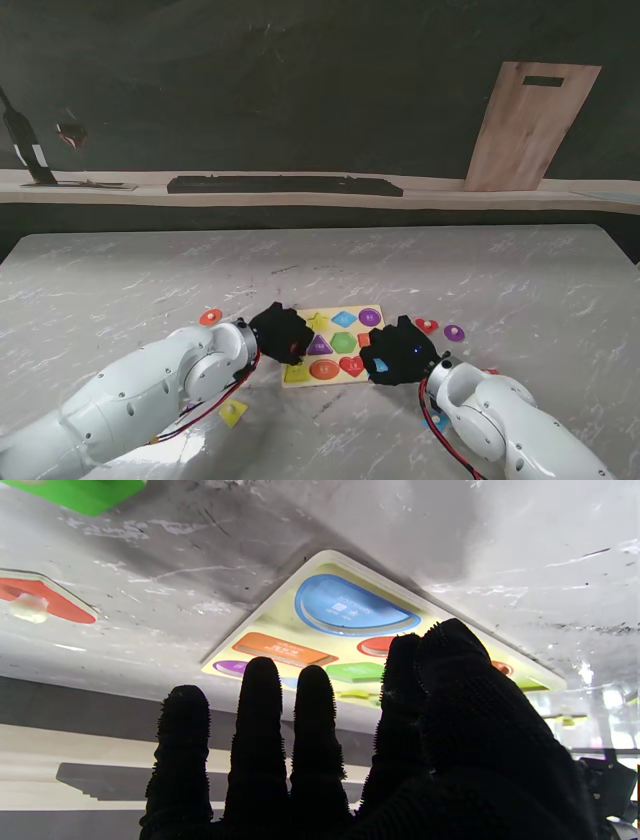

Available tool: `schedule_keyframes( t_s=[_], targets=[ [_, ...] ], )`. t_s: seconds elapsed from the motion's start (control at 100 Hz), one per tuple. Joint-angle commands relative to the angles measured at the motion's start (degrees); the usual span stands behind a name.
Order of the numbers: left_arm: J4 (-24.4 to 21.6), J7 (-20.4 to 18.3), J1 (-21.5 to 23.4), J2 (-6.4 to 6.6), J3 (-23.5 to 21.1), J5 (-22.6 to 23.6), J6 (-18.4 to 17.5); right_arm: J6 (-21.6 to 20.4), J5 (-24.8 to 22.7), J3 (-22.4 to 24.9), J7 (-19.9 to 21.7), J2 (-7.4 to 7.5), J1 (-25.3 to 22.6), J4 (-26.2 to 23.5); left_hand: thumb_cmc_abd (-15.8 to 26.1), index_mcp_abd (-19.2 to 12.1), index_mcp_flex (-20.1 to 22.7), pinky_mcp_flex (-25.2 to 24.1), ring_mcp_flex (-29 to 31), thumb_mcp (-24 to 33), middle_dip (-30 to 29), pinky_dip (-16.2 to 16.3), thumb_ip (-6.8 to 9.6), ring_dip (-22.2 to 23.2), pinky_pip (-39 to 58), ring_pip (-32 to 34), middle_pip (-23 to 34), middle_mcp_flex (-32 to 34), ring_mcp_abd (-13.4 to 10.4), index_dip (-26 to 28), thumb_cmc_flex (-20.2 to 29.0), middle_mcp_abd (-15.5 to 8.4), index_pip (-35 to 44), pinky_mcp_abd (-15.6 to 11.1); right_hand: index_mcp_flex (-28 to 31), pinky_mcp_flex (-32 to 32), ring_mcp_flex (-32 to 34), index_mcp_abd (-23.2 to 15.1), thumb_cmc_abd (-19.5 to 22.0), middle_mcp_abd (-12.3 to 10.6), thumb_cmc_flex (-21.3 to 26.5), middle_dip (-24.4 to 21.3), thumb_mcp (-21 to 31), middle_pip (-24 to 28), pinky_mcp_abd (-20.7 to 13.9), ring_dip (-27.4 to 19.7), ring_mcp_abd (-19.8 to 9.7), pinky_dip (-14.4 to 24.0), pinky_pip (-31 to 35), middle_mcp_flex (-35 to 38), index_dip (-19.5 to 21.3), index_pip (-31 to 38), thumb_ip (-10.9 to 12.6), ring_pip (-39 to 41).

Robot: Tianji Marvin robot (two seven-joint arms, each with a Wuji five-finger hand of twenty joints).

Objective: Fit puzzle pieces into a puzzle board

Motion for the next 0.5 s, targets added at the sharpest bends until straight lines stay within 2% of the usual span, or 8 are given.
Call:
schedule_keyframes(
  t_s=[0.0,0.13,0.17,0.3,0.4,0.49],
  targets=[
    [0.5,-0.2,0.3,-0.2,0.0,-0.6,-0.3,0.2,0.0,0.0,-0.5,-0.34,-0.2,-0.3,0.4,0.7,-0.8,0.0,-0.1,-0.6,-2.8,-0.5,-2.07,-0.3,0.3,-0.2,-2.3,-1.0,1.6,0.0,0.0,0.8,-2.0,-6.1,-0.6,-0.5,1.0,-1.0,0.1,0.3,-0.2,0.2,1.0,0.1,-0.8,0.6,0.4,-0.1,0.4,1.0,-0.4,-0.5,2.1,-0.7],
    [-0.1,1.2,1.3,-0.51,-1.3,-0.9,-0.7,0.2,0.3,0.7,-1.5,-0.56,-0.6,-0.8,1.3,1.1,-2.0,-0.4,-0.6,-3.1,-3.9,-0.8,-1.89,-0.7,0.0,-0.8,-3.5,-2.1,1.7,-2.2,-0.5,1.3,-5.8,-6.0,-0.8,-0.5,1.0,-0.7,-0.4,0.3,-1.4,0.1,1.3,0.0,-0.8,0.6,0.5,-0.3,0.1,1.0,-0.3,-0.5,2.1,-0.9],
    [-0.4,1.6,1.7,-0.55,-1.9,-0.9,-0.8,0.1,0.4,1.0,-1.8,-0.61,-0.8,-1.1,2.5,1.4,-2.3,-0.6,-0.8,-4.9,-5.0,-1.1,-1.14,-1.0,-0.1,-1.1,-4.3,-2.7,1.7,-1.9,-0.6,1.4,-8.3,-5.9,-0.9,-0.4,1.0,-0.7,-0.9,0.3,-2.3,0.1,2.4,0.0,-0.8,0.6,0.4,-0.5,-0.6,1.1,-0.3,-0.6,2.2,-1.1],
    [-1.4,3.0,3.0,-0.52,-3.8,0.1,-0.7,-0.4,0.7,2.2,-2.7,-0.84,-1.6,-2.1,6.6,2.2,-3.4,-0.4,-1.8,-4.5,-7.8,-1.4,0.57,-1.0,0.2,-1.5,-7.4,-5.4,1.8,-2.9,-4.3,1.9,-16.3,-5.9,-2.2,-0.4,1.0,0.0,-1.7,0.3,-4.0,0.1,3.5,0.0,-0.5,0.6,0.5,-0.7,-1.4,1.0,-0.2,-1.0,2.2,-1.3],
    [-2.3,3.6,4.2,-0.36,-5.6,0.9,-0.4,-0.3,0.8,3.1,-3.9,-1.05,-2.2,-2.6,10.3,3.1,-5.2,-0.7,-2.9,-4.6,-9.2,-1.2,3.07,-0.7,0.2,-2.0,-9.0,-7.9,1.7,-2.8,-7.4,2.2,-21.3,-6.0,-6.3,-0.4,1.0,2.8,-1.5,0.2,-6.5,0.0,5.3,-0.3,-0.5,0.7,0.5,-0.5,-1.5,1.1,0.0,-3.4,2.2,-1.3],
    [-3.4,4.8,5.9,-0.23,-7.9,1.5,-0.6,0.0,1.3,4.1,-4.3,-1.23,-2.9,-3.1,11.0,3.4,-7.3,-1.7,-4.1,-6.5,-11.3,-1.4,3.46,-1.2,-0.4,-3.5,-11.4,-10.3,1.5,-3.2,-8.5,2.3,-24.9,-5.9,-10.0,-0.3,1.2,6.0,0.2,-0.1,-10.2,-0.1,7.3,-0.7,-0.5,0.7,0.4,-0.4,-1.6,0.9,2.6,-8.3,3.1,-1.4]
  ],
)
